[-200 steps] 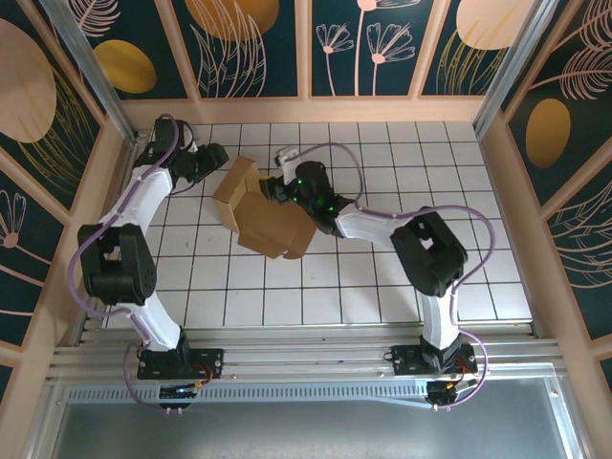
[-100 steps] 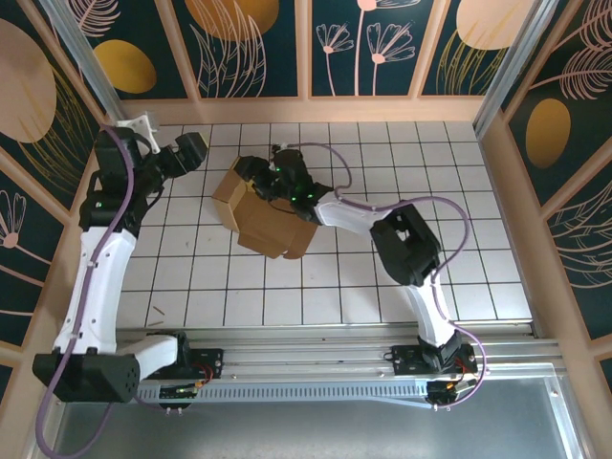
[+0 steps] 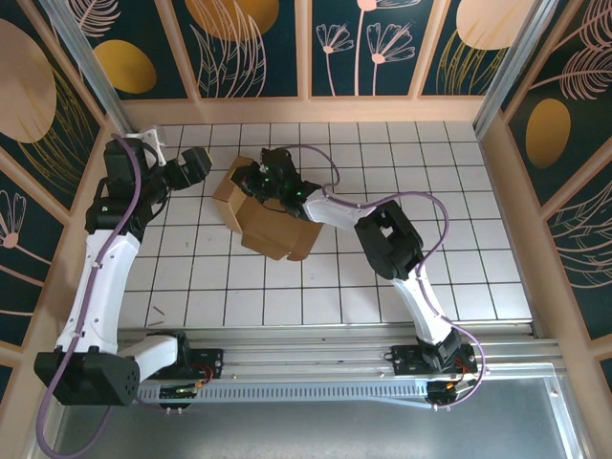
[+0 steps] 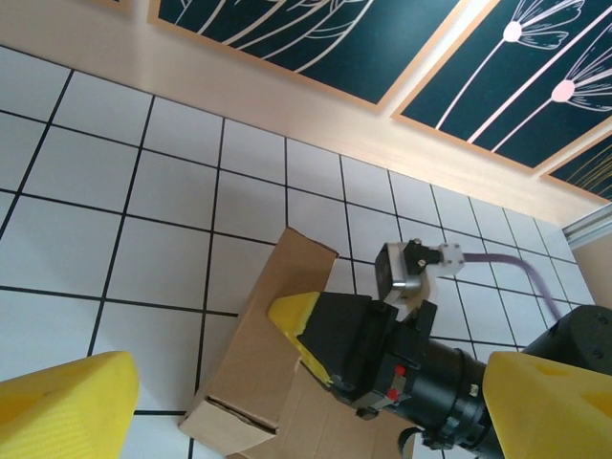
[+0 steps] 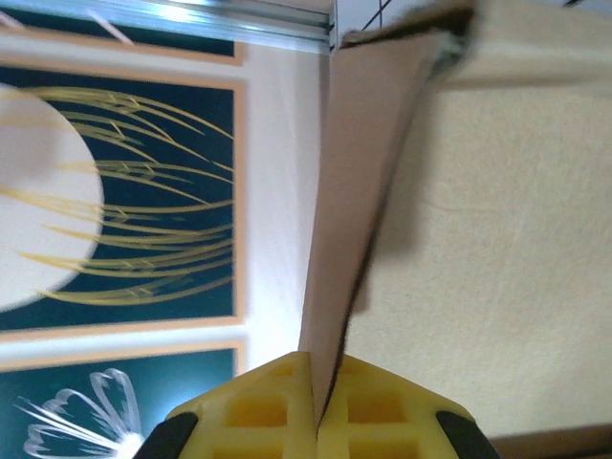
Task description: Fold the paper box
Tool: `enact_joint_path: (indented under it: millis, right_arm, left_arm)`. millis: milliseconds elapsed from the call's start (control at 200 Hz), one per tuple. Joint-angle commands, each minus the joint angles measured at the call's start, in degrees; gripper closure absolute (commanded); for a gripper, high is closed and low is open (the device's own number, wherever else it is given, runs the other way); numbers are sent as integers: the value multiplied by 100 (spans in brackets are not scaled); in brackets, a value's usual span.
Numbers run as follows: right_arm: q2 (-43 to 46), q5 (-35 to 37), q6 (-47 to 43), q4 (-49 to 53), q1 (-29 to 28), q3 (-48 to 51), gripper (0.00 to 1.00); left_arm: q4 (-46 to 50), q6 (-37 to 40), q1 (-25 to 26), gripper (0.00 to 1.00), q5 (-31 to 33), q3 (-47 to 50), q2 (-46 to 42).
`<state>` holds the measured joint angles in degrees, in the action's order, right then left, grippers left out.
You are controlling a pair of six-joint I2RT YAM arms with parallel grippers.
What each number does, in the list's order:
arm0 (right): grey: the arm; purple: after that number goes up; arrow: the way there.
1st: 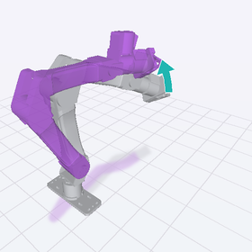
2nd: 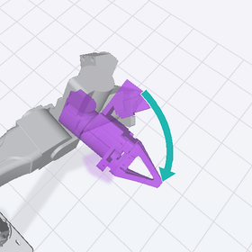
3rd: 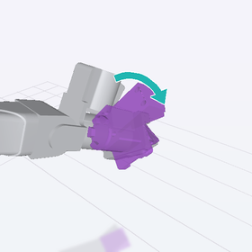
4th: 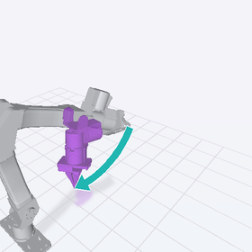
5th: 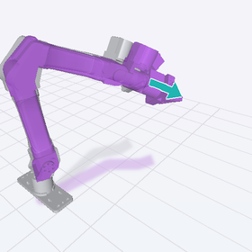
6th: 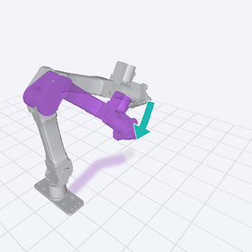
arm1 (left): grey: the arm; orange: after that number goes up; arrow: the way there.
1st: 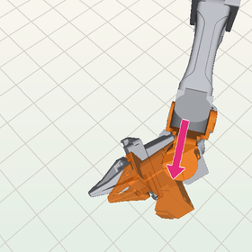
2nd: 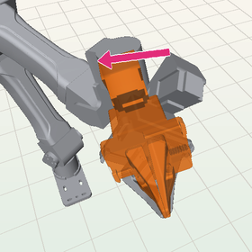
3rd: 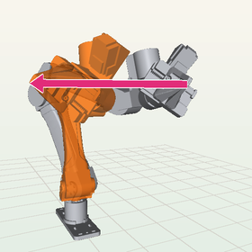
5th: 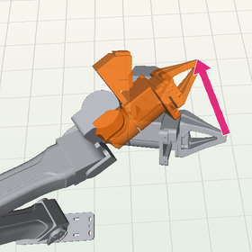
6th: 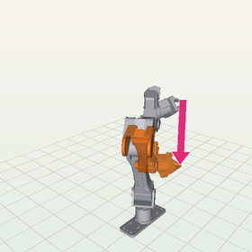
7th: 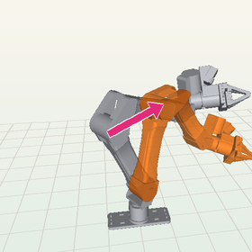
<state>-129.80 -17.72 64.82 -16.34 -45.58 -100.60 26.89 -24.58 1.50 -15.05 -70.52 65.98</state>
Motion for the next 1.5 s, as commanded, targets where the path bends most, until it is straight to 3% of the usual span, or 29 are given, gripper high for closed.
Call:
enact_joint_path:
  millis: [0, 135, 245, 340, 476, 631, 836, 881, 1061, 1191, 1276, 1391, 1497]
  right_arm:
    - [790, -322, -2372, 1850, 297, -264, 100]
    - [1702, -824, -5760, 4376, 578, -366, 100]
    - [1993, 932, -7700, 6481, 232, -730, 100]
    - [1945, 1801, -8623, 7477, -159, -601, 100]
    - [1900, 2514, -9510, 7484, -708, 325, 100]
    - [1679, 2477, -10079, 6918, -1146, 887, 100]
    - [1862, 3039, -10850, 6134, -1498, 2102, 96]
    - [2015, 2972, -10900, 5980, -1531, 2352, 92]
    - [2840, 2662, -10639, 5154, -1553, 3161, 52]
    - [3930, 1810, -9888, 4118, -1218, 3475, 43]
    - [4723, 979, -8485, 2880, -439, 3778, 37]
    - [5434, -109, -5940, 1315, 1328, 4423, 36]
    - [5621, -830, -4529, 270, 2595, 5028, 23]
  left_arm:
    - [91, 58, 0, 7, -152, -93, 12]
    - [186, 63, -1, 6, -183, -155, -92]
    - [3, -86, 0, 5, -283, -113, -155]
    - [-327, -347, 0, 5, -561, -11, -147]
    - [-702, -629, 0, 5, -874, 167, -93]
    - [-652, -593, 0, 4, -753, 378, -61]
    - [-659, -487, 0, 3, -582, 630, -42]
    - [-691, -478, 0, 2, -587, 666, -20]
    - [-828, -410, 8, 2, -732, 814, 190]
    - [-724, -197, 193, 6, -721, 755, 430]
    - [-799, -243, 413, 9, -749, 759, 576]
    - [-912, -419, 826, 12, -566, 910, 716]
    - [-1098, -624, 1196, 12, -455, 1293, 730]
